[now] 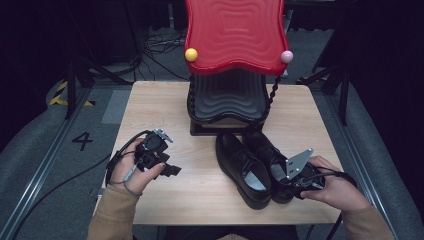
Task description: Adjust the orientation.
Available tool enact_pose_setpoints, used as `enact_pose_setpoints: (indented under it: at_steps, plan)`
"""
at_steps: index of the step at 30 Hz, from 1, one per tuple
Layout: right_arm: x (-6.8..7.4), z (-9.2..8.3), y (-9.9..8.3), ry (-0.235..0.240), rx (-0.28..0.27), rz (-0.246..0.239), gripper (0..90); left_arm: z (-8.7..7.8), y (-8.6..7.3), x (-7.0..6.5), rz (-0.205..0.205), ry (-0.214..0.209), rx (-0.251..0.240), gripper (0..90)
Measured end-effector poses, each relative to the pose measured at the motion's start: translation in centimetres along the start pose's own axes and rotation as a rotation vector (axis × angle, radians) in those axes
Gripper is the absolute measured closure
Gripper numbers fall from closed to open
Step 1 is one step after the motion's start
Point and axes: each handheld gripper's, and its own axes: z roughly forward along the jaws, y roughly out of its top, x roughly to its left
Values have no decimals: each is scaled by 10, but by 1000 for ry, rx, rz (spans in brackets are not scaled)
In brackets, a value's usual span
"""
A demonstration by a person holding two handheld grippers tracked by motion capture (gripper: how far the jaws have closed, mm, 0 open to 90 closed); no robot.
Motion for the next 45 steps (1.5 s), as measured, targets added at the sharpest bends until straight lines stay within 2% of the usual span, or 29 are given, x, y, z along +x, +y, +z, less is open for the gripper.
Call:
enact_pose_setpoints:
  at_steps: [3,8,11,12,14,17,21,23,24,26,29,31,33,38,43,45]
  plan:
    - [2,-6,1,-25,4,30,594,2,2,-1,0,-4,4,371]
    - [6,-18,4,-63,-43,97,558,3,2,-2,-1,-8,5,371]
    - [7,-24,6,-94,-92,212,535,2,2,-1,-2,-8,5,371]
    - [6,-26,7,-121,-101,248,529,2,2,-1,-4,-7,4,371]
    - [4,-28,9,-190,-105,357,510,2,1,-1,-8,-8,2,371]
    - [1,-29,9,-221,-126,434,509,3,1,-1,-3,-9,4,371]
    - [-1,-27,11,-214,-162,502,496,4,0,-1,-11,-9,10,371]
    - [-2,-26,13,-217,-202,533,471,4,0,0,-9,-5,6,371]
    - [-2,-25,15,-205,-220,566,470,4,-1,-1,-12,-7,7,371]
    - [-3,-23,18,-193,-223,607,469,3,-2,-1,-11,-4,8,371]
    - [-3,-17,23,-207,-207,659,468,3,-3,-1,-17,-4,9,372]
    - [-3,-16,24,-202,-204,675,468,3,-4,-1,-16,-1,10,372]
    - [-7,-10,30,-185,-204,723,464,3,-5,0,-20,0,13,372]
    - [-9,0,36,-172,-189,714,463,2,-8,-1,-24,3,9,372]
    - [-10,0,37,-177,-198,792,482,0,-13,-2,-33,10,10,372]
    - [-9,0,38,-180,-193,807,482,-1,-14,-1,-34,9,10,372]
